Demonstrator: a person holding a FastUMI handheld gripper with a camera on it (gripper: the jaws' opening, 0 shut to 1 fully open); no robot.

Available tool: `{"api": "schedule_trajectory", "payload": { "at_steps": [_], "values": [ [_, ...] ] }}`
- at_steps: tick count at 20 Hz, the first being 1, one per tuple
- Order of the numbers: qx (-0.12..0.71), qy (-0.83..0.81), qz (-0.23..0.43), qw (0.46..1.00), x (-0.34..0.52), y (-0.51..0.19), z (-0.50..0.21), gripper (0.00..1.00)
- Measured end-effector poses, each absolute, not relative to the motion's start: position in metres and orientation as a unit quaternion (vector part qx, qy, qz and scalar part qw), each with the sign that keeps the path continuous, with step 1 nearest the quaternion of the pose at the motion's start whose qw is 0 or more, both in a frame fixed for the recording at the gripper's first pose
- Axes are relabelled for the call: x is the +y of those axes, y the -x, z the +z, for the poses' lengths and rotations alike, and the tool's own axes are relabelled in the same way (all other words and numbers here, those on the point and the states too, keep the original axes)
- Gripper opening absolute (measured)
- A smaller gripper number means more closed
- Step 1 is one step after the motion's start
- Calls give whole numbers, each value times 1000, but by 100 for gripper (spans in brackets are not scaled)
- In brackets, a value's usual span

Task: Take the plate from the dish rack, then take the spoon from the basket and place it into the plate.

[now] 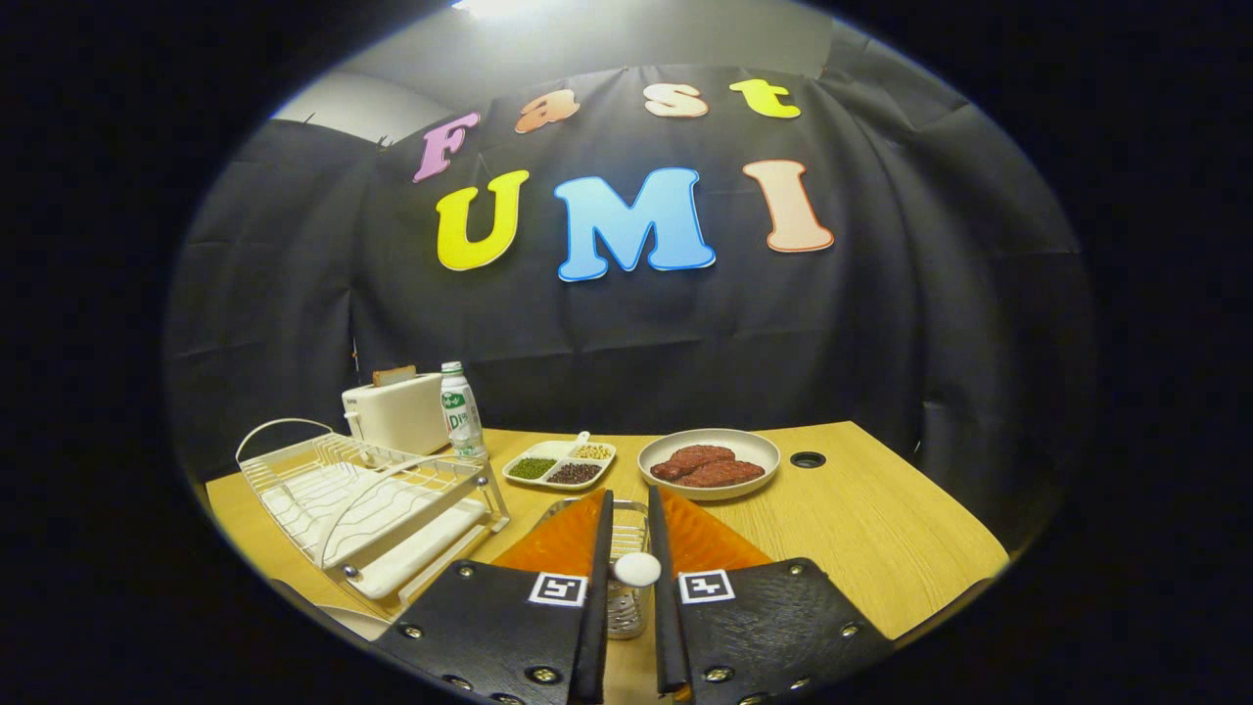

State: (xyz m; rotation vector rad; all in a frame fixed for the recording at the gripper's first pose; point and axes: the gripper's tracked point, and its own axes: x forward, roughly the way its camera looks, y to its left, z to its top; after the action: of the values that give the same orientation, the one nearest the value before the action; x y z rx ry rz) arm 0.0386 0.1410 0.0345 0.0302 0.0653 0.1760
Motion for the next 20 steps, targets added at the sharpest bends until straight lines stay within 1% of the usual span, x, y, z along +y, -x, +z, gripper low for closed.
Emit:
{"api": "schedule_trajectory", "payload": {
  "at_steps": [1,3,4,7,12,20],
  "values": [
    [32,-8,94,995,144,-34,37,13],
    [41,-2,93,995,147,-32,38,13],
    [40,-5,98,994,148,-30,40,9],
    [48,-14,94,994,145,-30,40,8],
    [50,-34,92,994,141,-26,61,8],
    [47,-27,100,993,139,-3,118,8]
  ]
}}
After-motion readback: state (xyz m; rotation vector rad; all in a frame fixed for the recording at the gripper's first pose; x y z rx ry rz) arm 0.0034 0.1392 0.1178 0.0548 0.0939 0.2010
